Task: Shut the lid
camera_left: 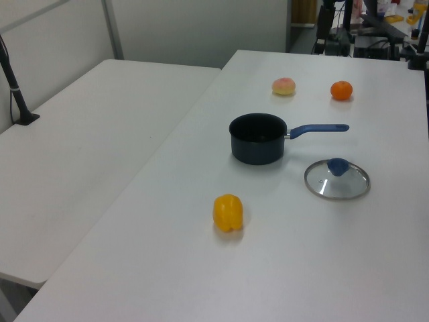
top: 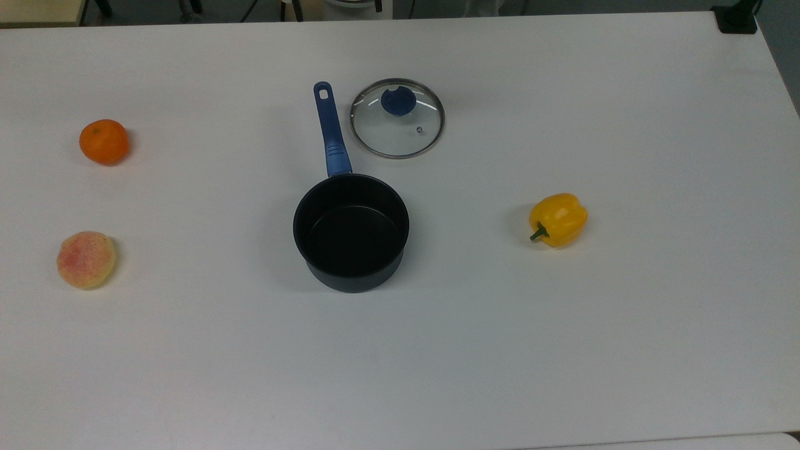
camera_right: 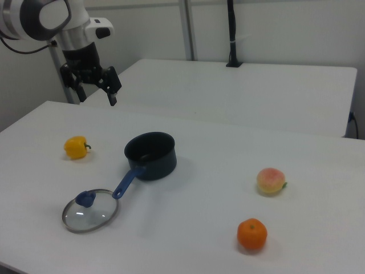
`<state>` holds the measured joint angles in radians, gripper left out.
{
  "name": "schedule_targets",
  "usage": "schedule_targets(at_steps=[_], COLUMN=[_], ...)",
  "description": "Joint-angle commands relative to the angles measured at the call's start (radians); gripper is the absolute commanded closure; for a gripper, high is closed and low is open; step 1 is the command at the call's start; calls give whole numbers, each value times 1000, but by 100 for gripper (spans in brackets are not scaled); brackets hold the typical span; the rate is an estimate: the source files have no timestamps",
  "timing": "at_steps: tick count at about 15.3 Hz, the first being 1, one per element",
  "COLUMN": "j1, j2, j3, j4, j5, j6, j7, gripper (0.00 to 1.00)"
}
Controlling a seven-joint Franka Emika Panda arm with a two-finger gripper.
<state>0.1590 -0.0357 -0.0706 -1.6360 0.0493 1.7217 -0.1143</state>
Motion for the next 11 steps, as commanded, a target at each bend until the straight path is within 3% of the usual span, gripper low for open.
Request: schedule_targets(at_steps=[1,11], j1=[8,4], j2=[-12,-16], j3=[-8,-8], j4=[-18,-36], j5=[9,12], j6=[1,-5], j7=[-18,-28], gripper=[0,0])
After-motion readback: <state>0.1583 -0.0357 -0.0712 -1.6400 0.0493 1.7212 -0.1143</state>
